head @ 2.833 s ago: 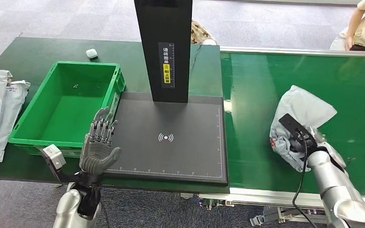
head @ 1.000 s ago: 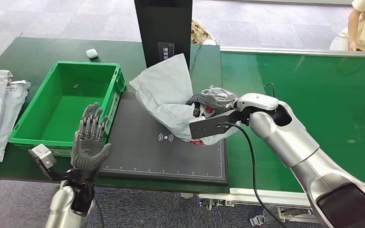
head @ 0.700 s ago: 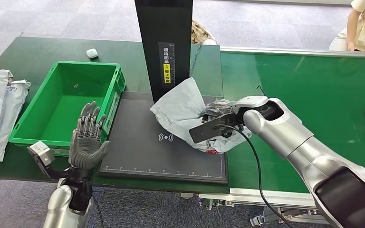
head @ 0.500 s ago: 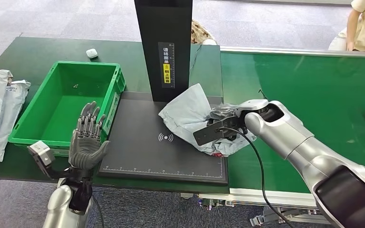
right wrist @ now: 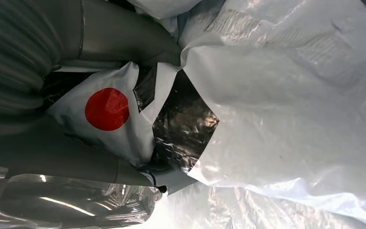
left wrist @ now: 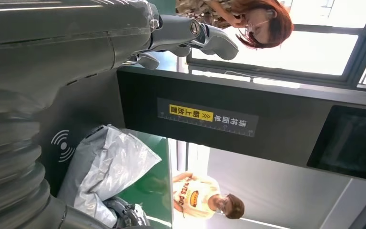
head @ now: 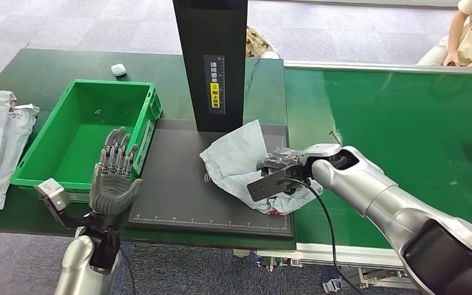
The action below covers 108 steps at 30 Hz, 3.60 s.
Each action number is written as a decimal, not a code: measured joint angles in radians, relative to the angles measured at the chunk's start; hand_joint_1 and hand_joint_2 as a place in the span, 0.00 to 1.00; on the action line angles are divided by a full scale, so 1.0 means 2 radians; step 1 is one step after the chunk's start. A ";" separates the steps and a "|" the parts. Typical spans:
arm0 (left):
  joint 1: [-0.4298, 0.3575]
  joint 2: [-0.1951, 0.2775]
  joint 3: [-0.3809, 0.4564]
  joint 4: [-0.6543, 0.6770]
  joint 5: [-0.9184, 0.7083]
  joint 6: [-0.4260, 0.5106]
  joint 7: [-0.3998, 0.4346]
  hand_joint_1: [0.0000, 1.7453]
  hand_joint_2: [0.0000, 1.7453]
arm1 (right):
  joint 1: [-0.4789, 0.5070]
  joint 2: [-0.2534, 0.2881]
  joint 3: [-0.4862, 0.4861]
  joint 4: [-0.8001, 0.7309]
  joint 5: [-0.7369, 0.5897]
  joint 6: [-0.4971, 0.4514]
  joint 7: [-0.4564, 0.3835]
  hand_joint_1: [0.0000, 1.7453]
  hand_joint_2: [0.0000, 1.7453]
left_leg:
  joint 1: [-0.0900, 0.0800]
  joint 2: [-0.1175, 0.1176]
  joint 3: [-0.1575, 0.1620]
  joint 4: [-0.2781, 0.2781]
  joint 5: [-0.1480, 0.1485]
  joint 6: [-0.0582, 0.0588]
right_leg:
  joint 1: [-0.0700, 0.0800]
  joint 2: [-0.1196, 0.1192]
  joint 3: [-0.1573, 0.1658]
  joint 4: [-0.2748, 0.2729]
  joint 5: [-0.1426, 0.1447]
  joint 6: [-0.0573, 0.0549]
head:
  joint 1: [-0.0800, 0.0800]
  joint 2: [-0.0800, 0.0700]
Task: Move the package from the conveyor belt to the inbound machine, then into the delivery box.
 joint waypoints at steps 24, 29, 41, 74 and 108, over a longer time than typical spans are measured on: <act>0.003 0.004 -0.004 0.000 0.000 0.000 -0.012 0.00 1.00 | 0.026 0.000 -0.006 -0.016 -0.015 -0.069 -0.028 0.00 1.00 | 0.000 0.000 0.000 0.000 0.000 0.000 | 0.000 0.000 0.000 0.000 0.000 0.000 | 0.000 0.000; 0.009 0.006 -0.004 0.000 0.000 0.000 -0.027 0.00 1.00 | 0.062 0.004 -0.039 -0.051 -0.031 -0.156 -0.072 0.00 0.50 | 0.000 0.000 0.000 0.000 0.000 0.000 | 0.000 0.000 0.000 0.000 0.000 0.000 | 0.000 0.000; 0.027 0.008 -0.003 0.000 0.000 0.004 -0.034 0.00 1.00 | 0.096 0.029 -0.144 -0.105 -0.004 -0.248 -0.070 0.00 0.00 | 0.000 0.000 -0.001 0.000 0.000 0.000 | 0.000 0.000 0.000 0.000 0.000 0.000 | 0.000 0.000; -0.012 0.013 -0.114 0.002 -0.261 0.115 -0.030 0.00 1.00 | 0.237 0.069 -0.450 -0.258 -0.237 -0.354 -0.079 0.00 1.00 | 0.000 0.000 -0.001 0.000 -0.001 0.000 | 0.000 0.000 -0.001 0.000 0.000 0.000 | 0.000 0.000; -0.266 -0.052 -0.287 0.427 -0.550 0.024 0.253 0.31 1.00 | 0.279 0.192 -0.574 -0.232 -0.221 -0.274 -0.072 0.00 1.00 | 0.000 0.000 0.012 -0.001 -0.004 -0.002 | 0.001 0.000 0.013 -0.001 -0.003 -0.002 | 0.001 0.000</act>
